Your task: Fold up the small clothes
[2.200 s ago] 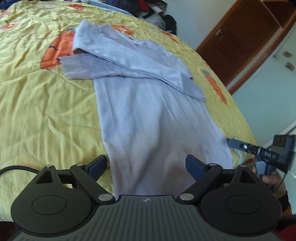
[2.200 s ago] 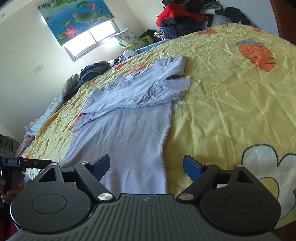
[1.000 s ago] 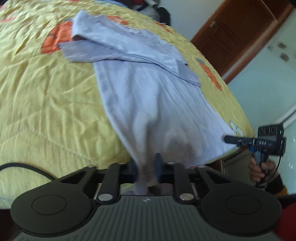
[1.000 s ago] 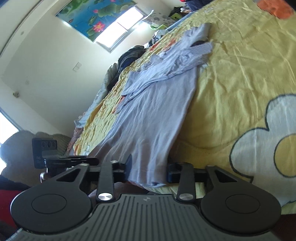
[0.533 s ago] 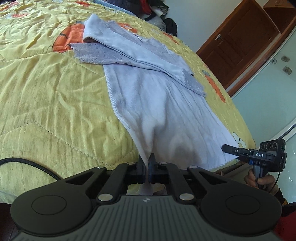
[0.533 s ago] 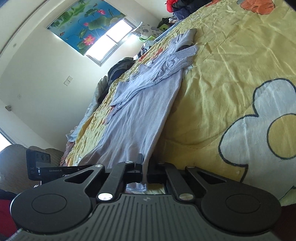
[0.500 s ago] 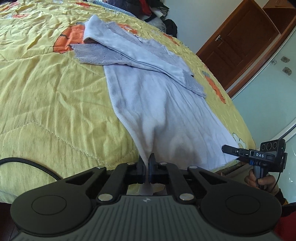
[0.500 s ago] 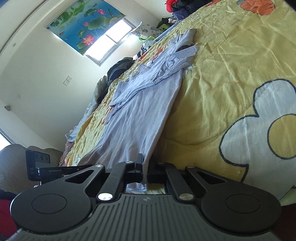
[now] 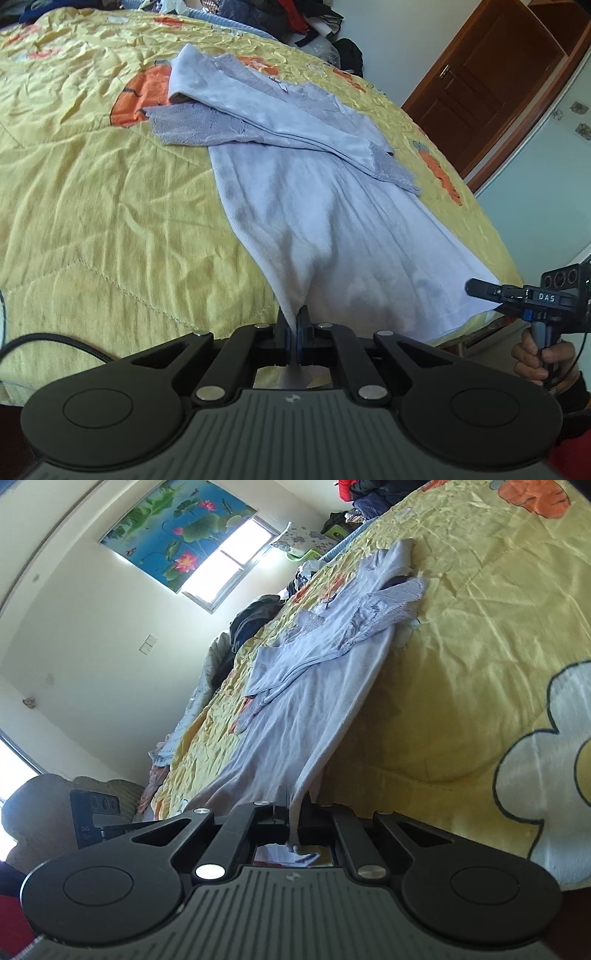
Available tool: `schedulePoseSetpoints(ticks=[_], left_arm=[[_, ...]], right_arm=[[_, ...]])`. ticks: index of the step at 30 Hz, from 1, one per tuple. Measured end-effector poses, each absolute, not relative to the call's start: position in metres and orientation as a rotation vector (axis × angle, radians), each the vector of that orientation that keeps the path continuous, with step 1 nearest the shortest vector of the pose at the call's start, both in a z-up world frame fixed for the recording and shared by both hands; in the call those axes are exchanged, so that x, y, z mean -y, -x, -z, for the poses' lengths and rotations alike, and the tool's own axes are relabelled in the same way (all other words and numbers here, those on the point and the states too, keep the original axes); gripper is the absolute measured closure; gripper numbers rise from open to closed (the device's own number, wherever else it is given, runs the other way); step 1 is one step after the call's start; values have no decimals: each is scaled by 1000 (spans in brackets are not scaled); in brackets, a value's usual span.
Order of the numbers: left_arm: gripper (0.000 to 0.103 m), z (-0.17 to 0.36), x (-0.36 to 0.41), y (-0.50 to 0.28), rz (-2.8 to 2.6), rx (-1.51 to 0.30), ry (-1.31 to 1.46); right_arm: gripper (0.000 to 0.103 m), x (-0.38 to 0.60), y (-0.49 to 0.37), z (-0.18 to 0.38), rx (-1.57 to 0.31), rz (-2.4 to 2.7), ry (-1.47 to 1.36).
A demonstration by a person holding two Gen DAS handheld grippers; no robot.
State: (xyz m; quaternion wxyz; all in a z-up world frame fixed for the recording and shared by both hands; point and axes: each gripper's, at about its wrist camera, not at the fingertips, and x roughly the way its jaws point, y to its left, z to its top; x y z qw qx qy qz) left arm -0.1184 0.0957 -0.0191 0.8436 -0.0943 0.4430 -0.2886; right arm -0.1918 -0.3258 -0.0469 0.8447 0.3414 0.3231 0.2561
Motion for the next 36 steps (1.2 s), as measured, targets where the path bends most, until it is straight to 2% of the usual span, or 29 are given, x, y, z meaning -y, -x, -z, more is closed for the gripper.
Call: schedulePoseSetpoints(ticks=[11, 36], left_arm=[[100, -3, -56, 123, 422, -798, -100], [100, -12, -45, 113, 392, -777, -160]], right_arm=[[96, 319, 191, 45, -687, -511, -674], [96, 313, 178, 30, -622, -555, -719]])
